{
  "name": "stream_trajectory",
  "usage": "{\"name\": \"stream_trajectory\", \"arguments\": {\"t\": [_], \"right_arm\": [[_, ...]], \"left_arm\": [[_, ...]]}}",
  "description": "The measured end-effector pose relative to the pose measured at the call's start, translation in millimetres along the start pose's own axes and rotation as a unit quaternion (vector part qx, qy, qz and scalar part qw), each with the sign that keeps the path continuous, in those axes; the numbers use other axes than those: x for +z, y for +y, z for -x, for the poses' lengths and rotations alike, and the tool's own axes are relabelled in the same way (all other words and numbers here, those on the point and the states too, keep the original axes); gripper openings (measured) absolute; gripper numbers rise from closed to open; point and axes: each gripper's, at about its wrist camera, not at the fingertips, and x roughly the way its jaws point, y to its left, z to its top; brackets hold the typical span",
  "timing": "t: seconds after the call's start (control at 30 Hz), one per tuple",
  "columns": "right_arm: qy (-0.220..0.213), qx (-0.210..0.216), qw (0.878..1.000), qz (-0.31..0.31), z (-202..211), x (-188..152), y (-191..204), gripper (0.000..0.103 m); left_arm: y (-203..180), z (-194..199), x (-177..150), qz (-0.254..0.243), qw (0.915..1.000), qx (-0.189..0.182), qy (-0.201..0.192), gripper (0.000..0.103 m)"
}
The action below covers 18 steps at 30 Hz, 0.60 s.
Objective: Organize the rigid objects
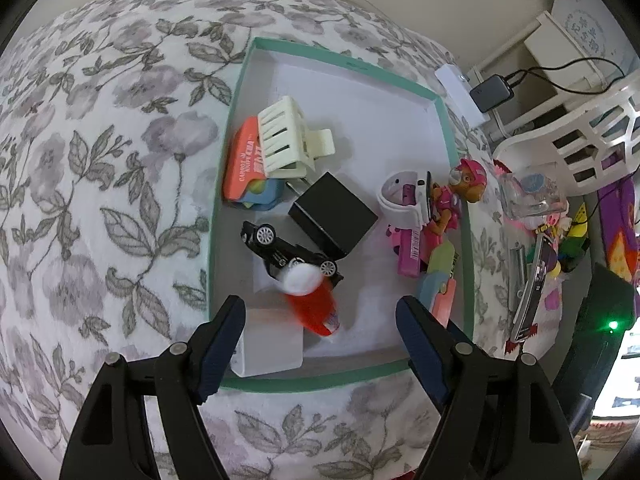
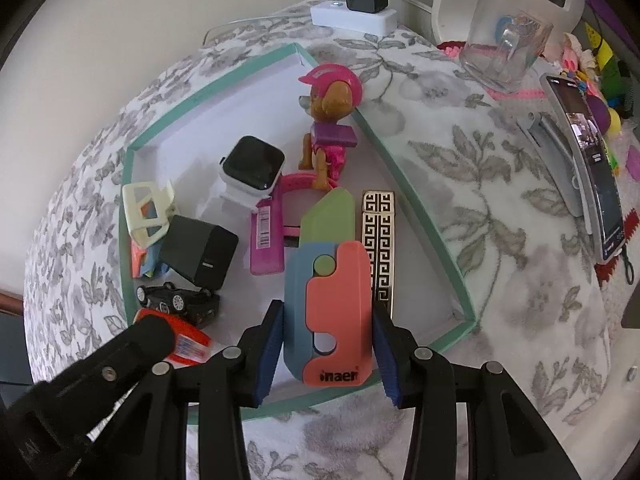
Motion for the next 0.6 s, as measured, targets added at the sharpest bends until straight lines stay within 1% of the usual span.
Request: {"name": "stream_trajectory", "arguments": {"t": [0.1,0.13,0.2,0.27,0.33,0.4,0.47,0.53,0.6], "right_arm": [[-0.003,0.0,1.0,0.002,1,0,2,0.045],[-0.003,0.0,1.0,0.003,1,-1,3,0.046],[-0.004,0.002,1.0,0.007,2,-2,5,0.046],[-0.005,0.003,1.0,0.012,3,-3,8,0.049],[-0.01,0.002,1.0,0.021,5,-4,11,0.057],[-0.015,0.002,1.0,0.026,7,-5,13,0.061],[-0.018,0.002,0.999,0.032,8,-6,17,0.062],[-0.022,-0.001,0.999,0.037,9,-9,20,0.067],[-0.027,-0.004,0.999,0.045,11,-11,23,0.071]], "left_arm": [[7,5,-1,0.011,0.9999,0.009,-0.004,0.079],[9,7,-2,0.012,0.9998,0.017,-0.008,0.079],[13,12,-4,0.011,0.9989,0.041,-0.019,0.079],[19,18,-5,0.011,0.9968,0.073,-0.032,0.08],[26,21,-7,0.013,0.9937,0.104,-0.039,0.081],[33,22,-10,0.016,0.9888,0.142,-0.044,0.081],[43,23,-12,0.019,0.9822,0.181,-0.047,0.081],[52,23,-14,0.024,0.9765,0.209,-0.047,0.081],[59,27,-16,0.029,0.9741,0.219,-0.048,0.081]]}}
